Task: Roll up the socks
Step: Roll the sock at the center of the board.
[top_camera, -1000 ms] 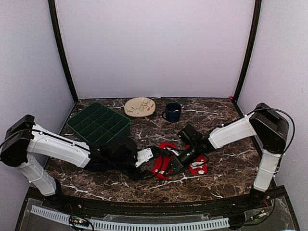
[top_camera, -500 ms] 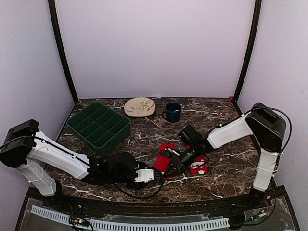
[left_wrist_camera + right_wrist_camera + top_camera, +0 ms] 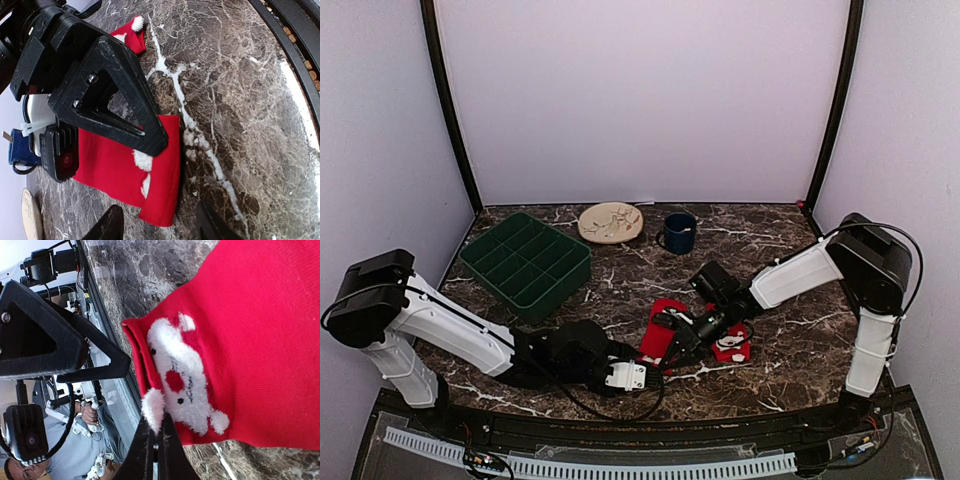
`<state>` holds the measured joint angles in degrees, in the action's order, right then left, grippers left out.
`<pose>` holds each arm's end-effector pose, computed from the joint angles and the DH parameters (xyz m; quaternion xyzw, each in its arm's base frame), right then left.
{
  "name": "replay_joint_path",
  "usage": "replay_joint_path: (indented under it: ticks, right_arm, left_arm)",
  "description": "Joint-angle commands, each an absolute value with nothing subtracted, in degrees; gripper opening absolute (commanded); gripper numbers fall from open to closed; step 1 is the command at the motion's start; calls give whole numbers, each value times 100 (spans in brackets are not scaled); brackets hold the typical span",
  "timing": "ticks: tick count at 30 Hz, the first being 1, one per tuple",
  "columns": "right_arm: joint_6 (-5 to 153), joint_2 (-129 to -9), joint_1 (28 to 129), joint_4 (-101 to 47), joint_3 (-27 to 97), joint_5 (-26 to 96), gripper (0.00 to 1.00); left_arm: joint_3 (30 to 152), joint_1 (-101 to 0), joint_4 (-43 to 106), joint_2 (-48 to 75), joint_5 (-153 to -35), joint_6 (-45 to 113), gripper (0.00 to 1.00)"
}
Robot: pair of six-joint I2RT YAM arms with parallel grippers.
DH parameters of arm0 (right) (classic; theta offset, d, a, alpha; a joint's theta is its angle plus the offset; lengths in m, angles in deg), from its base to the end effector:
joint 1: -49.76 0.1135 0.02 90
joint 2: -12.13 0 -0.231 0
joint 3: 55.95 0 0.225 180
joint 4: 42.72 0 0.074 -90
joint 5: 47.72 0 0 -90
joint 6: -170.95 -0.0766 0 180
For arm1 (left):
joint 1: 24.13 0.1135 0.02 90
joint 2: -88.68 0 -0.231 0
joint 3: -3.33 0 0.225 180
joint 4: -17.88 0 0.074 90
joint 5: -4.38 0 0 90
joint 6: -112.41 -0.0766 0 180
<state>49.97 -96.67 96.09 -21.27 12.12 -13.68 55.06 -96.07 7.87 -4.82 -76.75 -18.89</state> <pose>0.1747 0.2749 0.0820 0.2263 -0.8345 -0.4882 0.1187 0.1133 -0.3093 0.1154 0.7066 0.5106 -0.0630 0.4858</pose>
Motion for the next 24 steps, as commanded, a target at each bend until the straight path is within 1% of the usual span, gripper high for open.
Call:
replay_joint_path:
  ticks: [1,5,12,14,18,21,24]
  right_arm:
    - [4876,-9730,9546,-2336,1222,-1546,0]
    - [4869,-9747,9541,-2340,1232,-1593,0]
    - [4869,-9803,9538,-2349,1235,-1645,0]
    - [4873,-9809,9538,-2345,1241,-1669,0]
    - [4886,-9804,9538,-2313,1260,-1677,0]
    - [4887,-9809,9533,-2309,1255,-1685,0]
    - [4887,-9818,9537,-2304,1265,-1695,0]
  left_arm:
    - [5628,-9662,783,-537,-7783,-2053,51]
    - [5722,-9687,724,-763,-7651,-2093,50]
    - [5856,-9712,575,-1058,-7421,-2178,40]
    - [5868,-9717,501,-1126,-7301,-2200,38]
    - [5930,-9714,477,-1195,-7178,-2202,31]
    - [5940,-9712,486,-1196,-7139,-2186,30]
    - [5955,-9714,519,-1207,-7129,-2169,25]
